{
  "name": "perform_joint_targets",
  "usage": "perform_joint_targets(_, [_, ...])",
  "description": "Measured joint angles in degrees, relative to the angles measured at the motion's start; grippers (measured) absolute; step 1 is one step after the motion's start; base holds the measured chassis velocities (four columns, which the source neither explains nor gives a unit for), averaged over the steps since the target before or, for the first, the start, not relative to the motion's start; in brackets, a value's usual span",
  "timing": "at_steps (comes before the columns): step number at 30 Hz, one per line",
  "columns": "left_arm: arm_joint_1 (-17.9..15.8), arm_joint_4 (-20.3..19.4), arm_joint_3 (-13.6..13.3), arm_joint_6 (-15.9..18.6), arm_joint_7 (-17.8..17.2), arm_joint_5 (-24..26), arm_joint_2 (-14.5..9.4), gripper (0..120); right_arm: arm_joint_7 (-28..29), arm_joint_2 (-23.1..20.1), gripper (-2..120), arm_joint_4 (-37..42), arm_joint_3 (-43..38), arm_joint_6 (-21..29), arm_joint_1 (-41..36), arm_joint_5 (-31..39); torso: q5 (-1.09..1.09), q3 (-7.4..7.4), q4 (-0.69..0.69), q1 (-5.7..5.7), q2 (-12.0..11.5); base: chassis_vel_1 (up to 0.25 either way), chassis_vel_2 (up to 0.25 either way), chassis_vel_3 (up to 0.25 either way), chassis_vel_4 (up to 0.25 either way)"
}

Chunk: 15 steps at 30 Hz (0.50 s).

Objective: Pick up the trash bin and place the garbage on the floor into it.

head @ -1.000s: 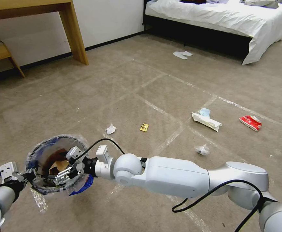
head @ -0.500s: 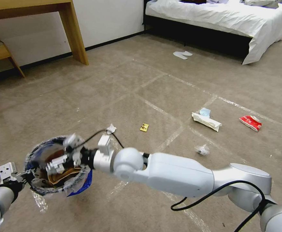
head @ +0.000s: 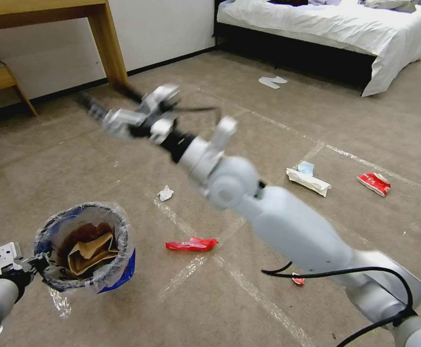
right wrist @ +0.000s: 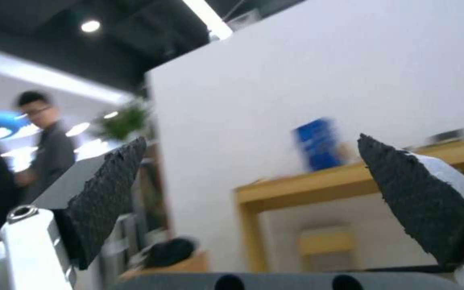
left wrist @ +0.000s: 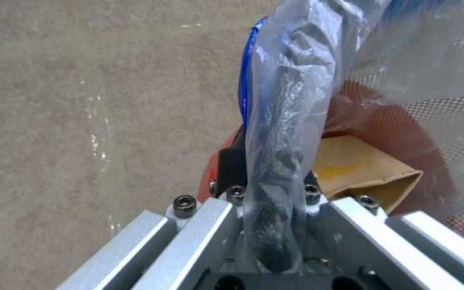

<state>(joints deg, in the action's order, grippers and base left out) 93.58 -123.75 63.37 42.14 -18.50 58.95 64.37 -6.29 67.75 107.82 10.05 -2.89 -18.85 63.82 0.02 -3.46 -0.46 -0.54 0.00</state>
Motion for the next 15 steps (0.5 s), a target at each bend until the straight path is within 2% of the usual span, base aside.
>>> perform_joint_targets(2, [0.3,0.0,0.5,-0.1,0.1,-0.6,0.3,0,0.3,-3.7,100,0.4,-6.6,-0.4,-4.8,-2.6,0.01,-0.01,0.00,0.00,0.0,0.000,0.000,0.000,0.000])
perform_joint_targets(4, [0.3,0.0,0.7,-0.1,0.1,-0.8,0.5,0,0.4,-5.2,100,0.6,-9.0,-0.6,-6.7,-3.7,0.01,-0.01,-0.02,0.00,0.0,0.000,0.000,0.000,0.000])
perform_joint_targets(5, [0.4,-0.2,1.0,-0.2,0.2,-1.1,0.9,0,1.2,-7.6,100,1.6,-13.7,-0.9,-10.2,-5.6,0.02,-0.01,-0.04,0.00,0.0,0.000,0.000,0.000,0.000])
perform_joint_targets(6, [0.4,-0.2,1.0,-0.2,0.2,-1.1,0.9,0,1.2,-7.6,100,1.6,-13.7,-0.9,-10.2,-5.6,0.02,-0.01,-0.04,0.00,0.0,0.000,0.000,0.000,0.000])
perform_joint_targets(8, [0.4,-0.5,1.2,-0.6,0.2,-1.7,1.5,0,1.5,-10.2,100,3.6,-21.3,-1.6,-15.5,-9.2,0.00,0.00,-0.01,0.00,0.0,0.000,0.000,0.000,0.000])
perform_joint_targets(9, [0.4,-0.5,1.2,-0.6,0.2,-1.7,1.5,0,1.5,-10.2,100,3.6,-21.3,-1.6,-15.5,-9.2,0.00,0.00,-0.01,0.00,0.0,0.000,0.000,0.000,0.000])
perform_joint_targets(11, [0.4,-0.7,1.2,-0.6,0.2,-1.9,1.8,0,1.5,-11.5,100,5.9,-28.5,-2.4,-21.0,-12.1,0.00,0.00,-0.01,0.00,0.0,0.000,0.000,0.000,0.000])
perform_joint_targets(12, [0.4,-0.7,1.2,-0.6,0.2,-1.9,1.8,0,1.5,-11.5,100,5.9,-28.5,-2.4,-21.0,-12.1,0.00,0.00,-0.01,0.00,0.0,0.000,0.000,0.000,0.000])
perform_joint_targets(15, [0.5,-0.7,1.1,-0.7,0.2,-2.1,2.2,0,1.7,-12.0,100,10.1,-37.4,-2.8,-30.6,-14.8,0.00,0.00,-0.02,0.00,0.0,0.000,0.000,0.000,0.000])
